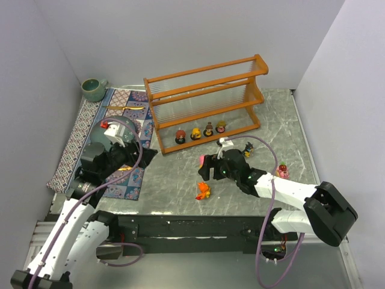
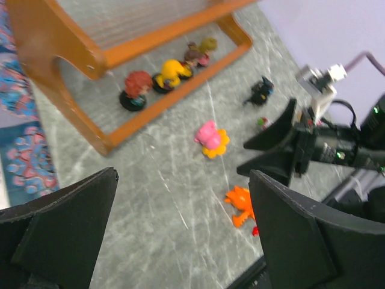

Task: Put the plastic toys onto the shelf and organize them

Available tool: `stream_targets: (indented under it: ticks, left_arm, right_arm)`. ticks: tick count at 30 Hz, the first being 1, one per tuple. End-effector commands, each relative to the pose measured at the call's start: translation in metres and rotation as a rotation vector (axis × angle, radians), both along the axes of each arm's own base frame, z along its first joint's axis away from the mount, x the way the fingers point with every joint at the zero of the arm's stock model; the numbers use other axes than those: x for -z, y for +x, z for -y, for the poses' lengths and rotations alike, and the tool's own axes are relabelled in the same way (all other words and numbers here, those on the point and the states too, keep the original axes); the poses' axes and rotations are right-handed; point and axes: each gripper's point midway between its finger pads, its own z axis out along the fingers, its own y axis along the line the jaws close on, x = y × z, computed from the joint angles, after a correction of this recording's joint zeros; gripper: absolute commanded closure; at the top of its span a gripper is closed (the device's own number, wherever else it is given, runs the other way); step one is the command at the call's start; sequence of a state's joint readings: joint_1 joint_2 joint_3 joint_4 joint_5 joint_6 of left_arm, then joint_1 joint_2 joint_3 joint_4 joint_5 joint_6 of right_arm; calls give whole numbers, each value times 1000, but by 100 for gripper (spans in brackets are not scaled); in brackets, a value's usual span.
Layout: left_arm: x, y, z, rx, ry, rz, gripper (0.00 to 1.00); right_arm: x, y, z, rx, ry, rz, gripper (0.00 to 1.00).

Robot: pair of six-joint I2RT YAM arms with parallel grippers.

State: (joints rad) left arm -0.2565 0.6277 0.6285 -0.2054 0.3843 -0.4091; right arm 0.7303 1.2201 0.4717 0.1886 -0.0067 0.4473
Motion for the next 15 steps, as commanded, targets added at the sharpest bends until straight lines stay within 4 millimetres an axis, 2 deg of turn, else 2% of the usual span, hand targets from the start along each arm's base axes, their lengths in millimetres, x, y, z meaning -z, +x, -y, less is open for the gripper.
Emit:
stream_targets:
  ticks: [1,7,11,15]
  left_arm:
    - [-21,-6,23,47,-20,36,3]
    - [-19,-14,44,34,-53,-38,3]
    - [-6,-14,61,13,-73,-95,3]
    - [5,-26,95,79,-61,-120,3]
  right_arm:
    - [-28,11,-5,-5,45,89,8]
    - [-27,12,12,84,43,108,8]
    - [-25,17,34,195,11,126,8]
    - [-29,23,58,304,11,135,8]
